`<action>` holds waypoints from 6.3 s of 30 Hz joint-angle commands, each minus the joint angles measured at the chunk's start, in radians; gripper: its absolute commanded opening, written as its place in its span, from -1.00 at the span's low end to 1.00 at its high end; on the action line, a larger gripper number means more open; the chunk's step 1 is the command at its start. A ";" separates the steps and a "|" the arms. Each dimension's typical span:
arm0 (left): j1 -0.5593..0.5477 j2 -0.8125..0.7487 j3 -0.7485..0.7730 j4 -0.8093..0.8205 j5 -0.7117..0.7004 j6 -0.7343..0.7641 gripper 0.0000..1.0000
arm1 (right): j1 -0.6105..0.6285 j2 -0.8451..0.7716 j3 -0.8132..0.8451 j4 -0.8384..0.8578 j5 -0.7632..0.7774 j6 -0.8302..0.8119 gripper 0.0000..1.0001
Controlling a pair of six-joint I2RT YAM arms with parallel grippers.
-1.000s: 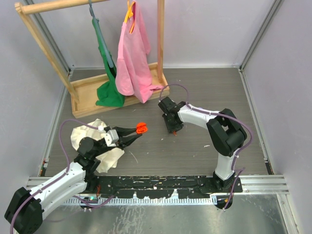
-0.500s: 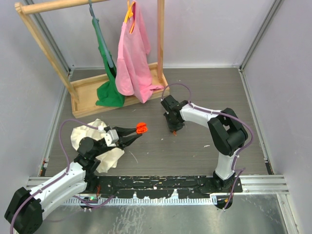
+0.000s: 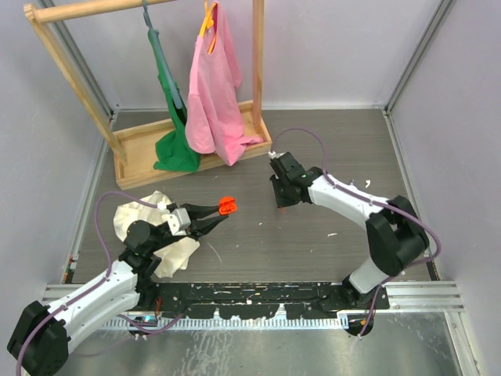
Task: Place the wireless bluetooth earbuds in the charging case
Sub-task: Pick up the earbud from the center of the board, then place the earbud in the charging case, then close the charging case.
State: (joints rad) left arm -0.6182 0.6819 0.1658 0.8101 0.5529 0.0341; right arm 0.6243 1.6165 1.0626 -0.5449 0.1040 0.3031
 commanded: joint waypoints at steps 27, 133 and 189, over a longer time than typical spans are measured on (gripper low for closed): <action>-0.003 0.002 -0.002 0.048 -0.061 0.015 -1.00 | 0.161 -0.658 -0.322 0.746 -0.128 0.256 -0.62; -0.003 -0.021 -0.016 0.126 -0.055 -0.075 -1.00 | 0.400 -0.642 -0.525 1.165 0.001 0.101 0.04; -0.003 0.097 0.073 0.104 -0.029 -0.291 -0.99 | 0.069 -0.370 -0.180 0.925 -0.916 0.348 0.63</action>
State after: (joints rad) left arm -0.6197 0.7815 0.1940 0.9051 0.5529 -0.2173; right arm 0.7044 1.2751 0.8680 0.3149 -0.8051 0.6460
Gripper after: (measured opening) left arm 0.245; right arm 0.820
